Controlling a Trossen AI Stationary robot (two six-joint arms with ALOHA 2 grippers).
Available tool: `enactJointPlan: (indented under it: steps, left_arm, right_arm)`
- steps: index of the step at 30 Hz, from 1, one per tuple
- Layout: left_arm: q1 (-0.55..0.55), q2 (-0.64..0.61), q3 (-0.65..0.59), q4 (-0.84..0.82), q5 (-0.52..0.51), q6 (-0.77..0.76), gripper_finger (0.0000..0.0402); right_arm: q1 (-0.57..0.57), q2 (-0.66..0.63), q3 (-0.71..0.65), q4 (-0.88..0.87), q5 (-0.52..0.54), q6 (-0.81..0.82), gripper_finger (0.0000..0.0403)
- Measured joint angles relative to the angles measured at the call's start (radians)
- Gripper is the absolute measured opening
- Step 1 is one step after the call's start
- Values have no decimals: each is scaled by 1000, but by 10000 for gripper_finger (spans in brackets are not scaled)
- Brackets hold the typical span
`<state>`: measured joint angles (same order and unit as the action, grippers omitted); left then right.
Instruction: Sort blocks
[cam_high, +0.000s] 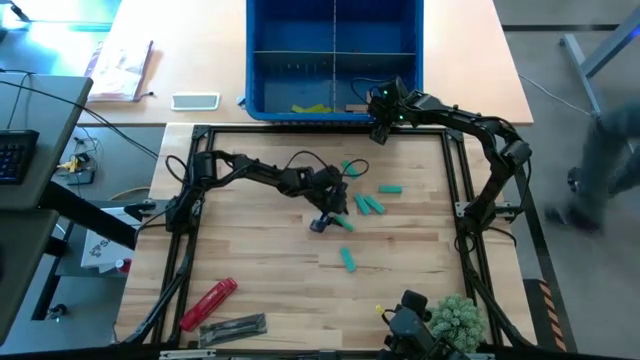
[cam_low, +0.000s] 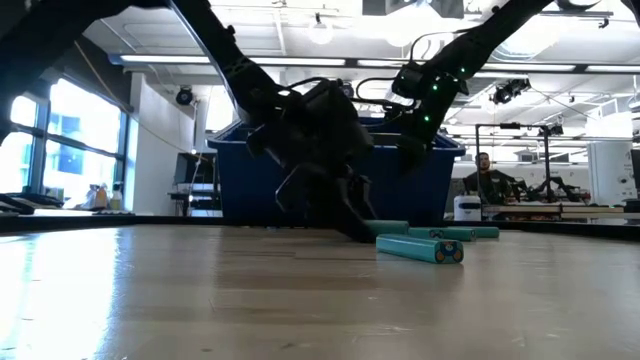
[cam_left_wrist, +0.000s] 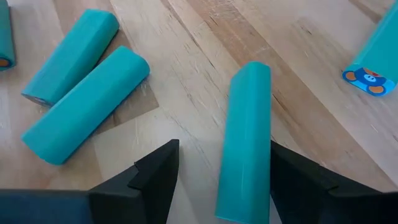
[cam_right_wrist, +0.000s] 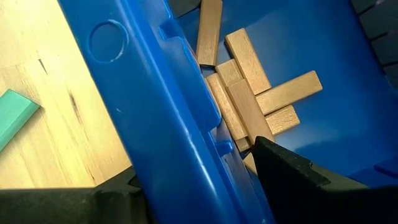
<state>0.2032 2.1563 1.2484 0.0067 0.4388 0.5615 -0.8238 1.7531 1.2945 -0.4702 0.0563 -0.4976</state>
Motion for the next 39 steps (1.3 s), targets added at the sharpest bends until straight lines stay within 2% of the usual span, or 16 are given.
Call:
enactJointPlan:
  steps: [9, 18, 22, 27, 33, 39]
  left_arm:
    - [-7, 2, -2, -2, -3, -26, 143]
    - [-8, -4, -3, 8, -4, -88, 24]
    - [-9, -34, -6, -9, -41, -97, 23]
    - [-10, -120, -10, -80, -184, -67, 25]
    - [8, -266, -11, -159, -262, -42, 25]
    - [40, -455, -40, -151, -315, -45, 25]
  right_arm:
    - [0, 0, 0, 0, 0, 0, 194]
    - [0, 0, 0, 0, 0, 0, 194]
    - [0, 0, 0, 1, 0, 0, 194]
    - [0, 0, 0, 1, 0, 0, 194]
    - [0, 0, 0, 2, -1, 0, 194]
    - [0, 0, 0, 4, -1, 0, 194]
